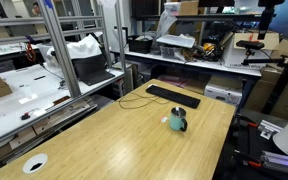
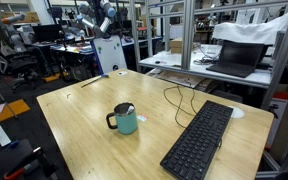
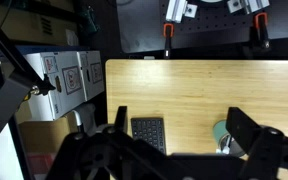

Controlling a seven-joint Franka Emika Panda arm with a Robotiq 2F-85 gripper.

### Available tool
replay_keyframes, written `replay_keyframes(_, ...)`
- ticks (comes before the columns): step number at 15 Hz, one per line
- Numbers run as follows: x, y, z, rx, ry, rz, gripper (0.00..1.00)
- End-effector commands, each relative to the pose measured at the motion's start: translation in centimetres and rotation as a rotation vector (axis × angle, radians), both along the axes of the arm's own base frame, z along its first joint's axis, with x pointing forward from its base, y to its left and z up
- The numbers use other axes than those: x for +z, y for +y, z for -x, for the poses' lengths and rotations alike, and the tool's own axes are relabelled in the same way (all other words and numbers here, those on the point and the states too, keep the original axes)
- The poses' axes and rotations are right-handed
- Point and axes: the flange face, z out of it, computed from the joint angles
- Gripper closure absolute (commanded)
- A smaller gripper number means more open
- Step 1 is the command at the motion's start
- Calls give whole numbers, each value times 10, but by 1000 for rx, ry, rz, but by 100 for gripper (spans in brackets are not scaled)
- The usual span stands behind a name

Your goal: Move the thermos to the left side of the table

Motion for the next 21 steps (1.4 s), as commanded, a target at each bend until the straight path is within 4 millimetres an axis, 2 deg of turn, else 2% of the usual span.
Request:
replay_keyframes(1, 2, 0, 0, 0, -2, 0, 0)
replay_keyframes(14, 3, 0, 0, -1, -7, 1, 0)
replay_keyframes(18, -15, -3, -12, -72, 3, -58, 0)
replay_keyframes(21, -30, 7, -24, -150, 0, -141, 0)
